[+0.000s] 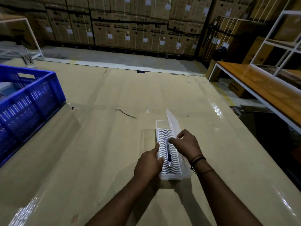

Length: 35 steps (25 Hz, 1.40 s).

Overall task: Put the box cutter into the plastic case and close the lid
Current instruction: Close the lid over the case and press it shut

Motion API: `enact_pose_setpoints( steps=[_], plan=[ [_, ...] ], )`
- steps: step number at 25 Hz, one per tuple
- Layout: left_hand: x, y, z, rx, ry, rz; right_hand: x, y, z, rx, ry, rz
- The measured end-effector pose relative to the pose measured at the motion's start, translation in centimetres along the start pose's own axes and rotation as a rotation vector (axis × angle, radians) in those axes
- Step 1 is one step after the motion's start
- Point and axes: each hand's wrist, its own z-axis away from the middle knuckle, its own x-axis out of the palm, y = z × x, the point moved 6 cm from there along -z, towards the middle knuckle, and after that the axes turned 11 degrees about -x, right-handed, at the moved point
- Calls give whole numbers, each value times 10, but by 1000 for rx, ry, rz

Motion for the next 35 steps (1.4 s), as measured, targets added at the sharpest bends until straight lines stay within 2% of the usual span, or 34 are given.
enact_pose_setpoints(
  steps=[6, 10, 13, 16, 24, 31, 33, 35],
  plan=[
    [6, -6, -5, -39, -19, 30, 13, 0, 6, 38, -95, -47],
    [10, -16, -12, -76, -35, 85, 27, 1, 15, 65, -113, 132],
    [12, -25, -16, -124, -129, 351, 35, 0, 21, 14, -105, 335],
    [9, -22, -11, -207, -239, 601, 43, 2, 23, -17, -94, 434],
    [12, -23, -6, -304, -428, 846, 61, 8, 36, -136, -77, 626],
    [15, -23, -6, -369, -486, 906, 58, 14, 38, -151, -50, 679],
    [16, -21, -5, -336, -491, 917, 48, 17, 33, -172, -22, 635],
    [16, -20, -5, -290, -422, 855, 38, 23, 29, -215, 15, 573]
  ],
)
